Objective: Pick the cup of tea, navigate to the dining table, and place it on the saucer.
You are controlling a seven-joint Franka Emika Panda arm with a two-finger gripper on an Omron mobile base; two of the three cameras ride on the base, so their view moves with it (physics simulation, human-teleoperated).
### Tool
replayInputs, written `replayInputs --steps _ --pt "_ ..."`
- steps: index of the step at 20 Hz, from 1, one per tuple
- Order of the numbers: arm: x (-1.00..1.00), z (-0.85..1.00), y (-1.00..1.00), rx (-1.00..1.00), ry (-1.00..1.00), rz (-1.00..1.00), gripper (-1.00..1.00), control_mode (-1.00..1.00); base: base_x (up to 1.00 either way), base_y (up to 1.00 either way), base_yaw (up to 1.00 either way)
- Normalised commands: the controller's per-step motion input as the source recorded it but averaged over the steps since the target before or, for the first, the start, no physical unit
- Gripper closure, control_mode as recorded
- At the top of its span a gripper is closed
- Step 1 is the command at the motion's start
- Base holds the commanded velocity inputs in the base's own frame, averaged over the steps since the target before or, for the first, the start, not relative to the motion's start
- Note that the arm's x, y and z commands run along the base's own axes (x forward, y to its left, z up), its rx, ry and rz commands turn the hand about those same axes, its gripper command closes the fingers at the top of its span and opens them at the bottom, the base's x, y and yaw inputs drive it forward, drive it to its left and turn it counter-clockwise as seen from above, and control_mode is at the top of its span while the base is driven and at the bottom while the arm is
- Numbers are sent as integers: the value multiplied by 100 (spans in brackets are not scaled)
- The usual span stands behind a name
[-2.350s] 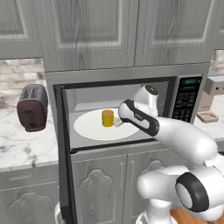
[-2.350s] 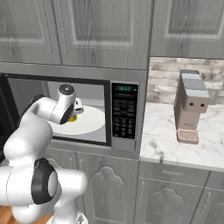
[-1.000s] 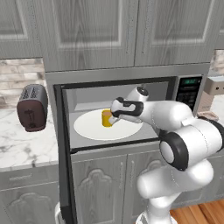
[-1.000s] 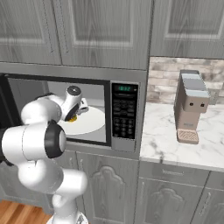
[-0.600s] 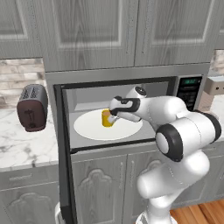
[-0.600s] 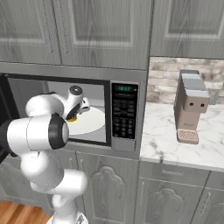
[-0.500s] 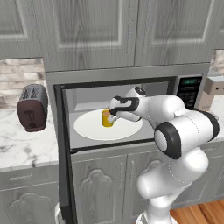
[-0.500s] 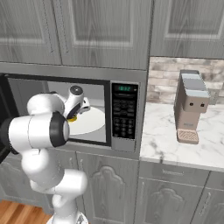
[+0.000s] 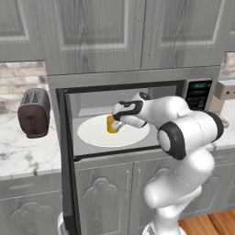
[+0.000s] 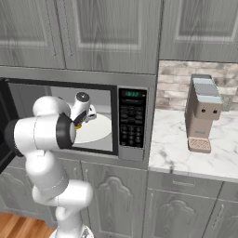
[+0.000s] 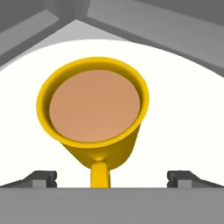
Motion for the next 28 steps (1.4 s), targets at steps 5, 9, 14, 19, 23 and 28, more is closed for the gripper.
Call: replayInputs --steps 5,9,14,19,23,28 --pt "5 -10 7 0 0 1 -100 -100 0 0 0" --pt "4 0 3 0 0 1 -100 -100 0 0 0" --pt "0 0 0 0 0 0 -100 -100 0 0 0" --pt "0 0 0 0 0 0 100 -100 0 0 0" --pt "0 0 0 0 0 0 100 -100 0 0 0" --pt "0 0 0 0 0 0 100 -100 0 0 0"
